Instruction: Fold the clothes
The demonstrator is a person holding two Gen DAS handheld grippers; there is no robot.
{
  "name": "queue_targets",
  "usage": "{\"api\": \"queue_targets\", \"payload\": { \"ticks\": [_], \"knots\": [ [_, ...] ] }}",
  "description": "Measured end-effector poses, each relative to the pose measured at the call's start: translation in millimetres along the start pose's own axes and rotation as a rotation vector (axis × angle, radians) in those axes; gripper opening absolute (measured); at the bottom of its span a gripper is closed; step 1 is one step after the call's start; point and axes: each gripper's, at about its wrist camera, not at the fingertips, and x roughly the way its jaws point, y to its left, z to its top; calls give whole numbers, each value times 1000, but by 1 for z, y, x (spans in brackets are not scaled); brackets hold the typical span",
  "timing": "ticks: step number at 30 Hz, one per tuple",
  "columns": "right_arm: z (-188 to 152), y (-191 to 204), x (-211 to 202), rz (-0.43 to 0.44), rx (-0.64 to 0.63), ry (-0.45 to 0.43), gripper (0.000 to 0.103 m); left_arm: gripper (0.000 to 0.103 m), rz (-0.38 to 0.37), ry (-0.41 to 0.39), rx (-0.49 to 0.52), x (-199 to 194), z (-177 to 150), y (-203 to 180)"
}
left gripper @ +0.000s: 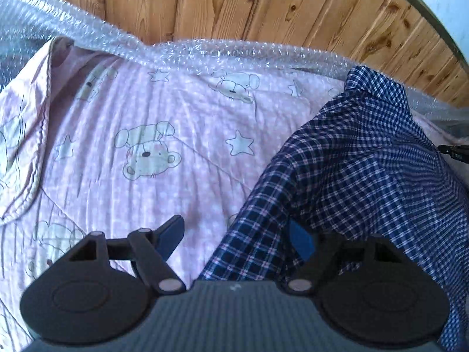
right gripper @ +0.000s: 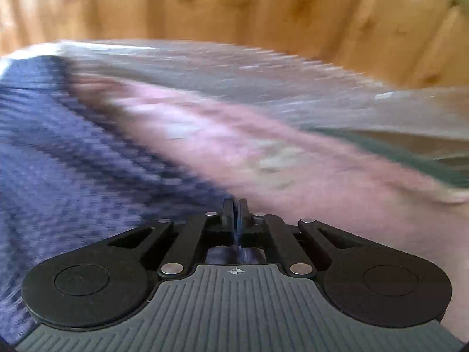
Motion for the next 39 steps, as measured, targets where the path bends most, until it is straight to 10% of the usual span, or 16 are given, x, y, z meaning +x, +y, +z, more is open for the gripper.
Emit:
{"api": "queue_targets", "payload": {
  "ticks": [1, 5, 8, 14, 23, 25, 28, 36, 38, 39],
  "knots": [
    [0, -5, 0, -45, 7, -4, 2, 82, -8, 4, -4, 1, -1, 2],
    [1, -22, -29, 30, 127, -37, 33, 67, 5, 3, -23, -1, -11, 6],
    [6, -9, -61, 109, 150, -84, 49, 2, 1, -30, -73, -12, -18, 2],
    [18, 78, -109, 345, 79, -94, 58, 4, -81, -117, 140, -49, -57, -92],
    [60, 247, -118, 681, -18, -24, 78, 12, -134, -40, 96, -14, -96, -109],
    [69, 278, -111, 666, -69, -21, 74, 20, -134, -60, 125, -23, -92, -108],
    [72, 298, -94, 596, -109, 17, 0, 61, -101, -167, 92, -48, -81, -84],
    [70, 271, -78, 653, 39, 34, 5, 72, -147, -168, -3, -13, -34, -51],
    [70, 268, -79, 674, 39, 18, 16, 56, -106, -173, 15, -10, -22, -50],
    [70, 266, -78, 682, 39, 7, 19, 3, -86, -176, 24, -8, -16, -50]
  ]
}}
